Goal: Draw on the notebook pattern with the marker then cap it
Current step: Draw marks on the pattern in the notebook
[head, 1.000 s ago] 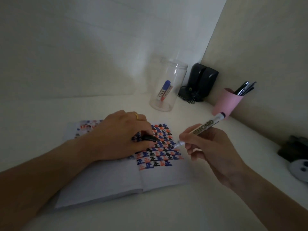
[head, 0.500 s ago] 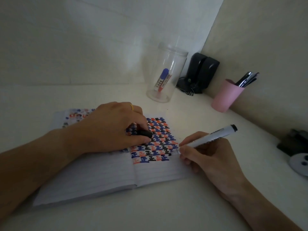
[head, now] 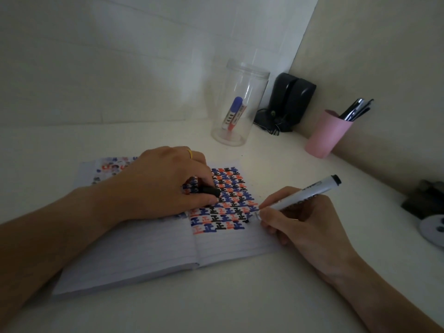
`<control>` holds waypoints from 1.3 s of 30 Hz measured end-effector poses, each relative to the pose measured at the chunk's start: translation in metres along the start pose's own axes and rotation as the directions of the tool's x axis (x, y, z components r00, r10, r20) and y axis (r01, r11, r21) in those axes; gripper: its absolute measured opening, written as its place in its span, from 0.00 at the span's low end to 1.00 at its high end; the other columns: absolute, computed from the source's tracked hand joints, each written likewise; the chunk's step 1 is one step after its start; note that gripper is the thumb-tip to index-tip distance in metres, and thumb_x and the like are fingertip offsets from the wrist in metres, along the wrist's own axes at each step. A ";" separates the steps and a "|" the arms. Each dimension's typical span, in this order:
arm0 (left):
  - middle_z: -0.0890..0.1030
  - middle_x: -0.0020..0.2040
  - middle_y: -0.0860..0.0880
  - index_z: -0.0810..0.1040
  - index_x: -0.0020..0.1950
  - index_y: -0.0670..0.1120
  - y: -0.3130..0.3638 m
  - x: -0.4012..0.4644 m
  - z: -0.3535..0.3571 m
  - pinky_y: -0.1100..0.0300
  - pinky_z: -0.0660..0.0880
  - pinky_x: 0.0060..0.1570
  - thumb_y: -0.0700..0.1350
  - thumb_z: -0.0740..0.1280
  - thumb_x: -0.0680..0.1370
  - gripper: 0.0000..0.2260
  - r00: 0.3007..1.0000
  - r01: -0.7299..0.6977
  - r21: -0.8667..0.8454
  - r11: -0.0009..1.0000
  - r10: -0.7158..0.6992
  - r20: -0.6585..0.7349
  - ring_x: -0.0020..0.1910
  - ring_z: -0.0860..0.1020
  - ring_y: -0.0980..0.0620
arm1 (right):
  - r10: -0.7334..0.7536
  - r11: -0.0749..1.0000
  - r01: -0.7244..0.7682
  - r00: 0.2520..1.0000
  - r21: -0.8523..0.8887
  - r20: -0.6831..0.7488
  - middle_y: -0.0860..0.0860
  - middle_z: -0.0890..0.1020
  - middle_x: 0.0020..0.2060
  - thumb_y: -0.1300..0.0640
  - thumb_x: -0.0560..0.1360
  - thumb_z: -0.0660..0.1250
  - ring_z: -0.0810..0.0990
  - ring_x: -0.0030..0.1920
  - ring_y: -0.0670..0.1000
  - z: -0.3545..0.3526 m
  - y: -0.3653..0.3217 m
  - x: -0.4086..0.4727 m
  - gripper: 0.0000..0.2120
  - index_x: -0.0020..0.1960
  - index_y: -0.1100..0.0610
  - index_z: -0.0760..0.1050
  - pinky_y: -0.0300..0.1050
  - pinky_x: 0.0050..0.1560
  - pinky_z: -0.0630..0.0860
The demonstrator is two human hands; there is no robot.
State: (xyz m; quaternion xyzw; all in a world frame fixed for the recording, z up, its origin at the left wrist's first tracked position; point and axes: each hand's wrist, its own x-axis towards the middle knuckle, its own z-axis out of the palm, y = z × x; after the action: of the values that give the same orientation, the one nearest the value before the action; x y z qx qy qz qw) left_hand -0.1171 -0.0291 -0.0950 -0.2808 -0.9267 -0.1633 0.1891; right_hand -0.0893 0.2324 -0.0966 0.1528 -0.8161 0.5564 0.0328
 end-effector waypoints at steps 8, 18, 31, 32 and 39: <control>0.81 0.49 0.62 0.81 0.51 0.62 0.000 0.001 -0.001 0.61 0.71 0.44 0.69 0.61 0.72 0.17 1.000 0.001 -0.001 1.000 -0.001 0.001 0.48 0.77 0.60 | -0.003 1.000 0.003 1.000 0.013 -0.009 0.58 0.82 0.29 0.67 0.71 0.74 0.78 0.30 0.53 -0.001 0.002 0.001 0.05 0.38 0.60 0.82 0.46 0.29 0.76; 0.81 0.50 0.62 0.82 0.51 0.60 0.001 0.000 -0.001 0.61 0.70 0.45 0.67 0.65 0.73 0.15 1.000 -0.001 -0.001 1.000 0.001 0.010 0.49 0.77 0.60 | -0.038 0.999 0.038 0.999 -0.005 0.037 0.53 0.84 0.31 0.66 0.71 0.75 0.79 0.31 0.51 -0.001 0.001 0.000 0.05 0.39 0.59 0.83 0.40 0.30 0.74; 0.81 0.50 0.62 0.81 0.51 0.61 0.000 0.000 -0.001 0.61 0.71 0.43 0.69 0.61 0.72 0.18 1.000 -0.001 -0.001 1.000 0.001 0.011 0.48 0.77 0.60 | -0.024 0.999 0.024 1.000 -0.036 -0.010 0.51 0.81 0.28 0.66 0.69 0.74 0.77 0.31 0.50 0.000 0.004 0.002 0.06 0.36 0.58 0.82 0.41 0.31 0.73; 0.81 0.50 0.62 0.81 0.51 0.61 0.000 0.000 -0.001 0.61 0.72 0.44 0.70 0.60 0.72 0.19 1.000 -0.001 0.002 1.000 0.001 0.010 0.48 0.77 0.60 | -0.023 0.999 0.022 1.000 -0.042 -0.018 0.51 0.81 0.28 0.66 0.69 0.74 0.77 0.31 0.50 0.000 0.004 0.002 0.05 0.36 0.58 0.82 0.41 0.31 0.73; 0.80 0.51 0.61 0.81 0.52 0.60 0.001 0.000 -0.004 0.59 0.74 0.48 0.68 0.62 0.73 0.17 1.000 0.025 -0.007 1.000 -0.024 0.018 0.50 0.76 0.59 | 0.145 0.960 -0.113 0.983 0.258 -0.109 0.55 0.79 0.29 0.67 0.72 0.70 0.75 0.30 0.52 -0.005 -0.003 0.013 0.06 0.38 0.60 0.81 0.42 0.27 0.68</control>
State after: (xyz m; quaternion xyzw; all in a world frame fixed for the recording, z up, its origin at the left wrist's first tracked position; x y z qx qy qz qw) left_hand -0.1152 -0.0297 -0.0917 -0.2716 -0.9312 -0.1662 0.1776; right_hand -0.1008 0.2332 -0.0888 0.0663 -0.7437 0.6645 0.0287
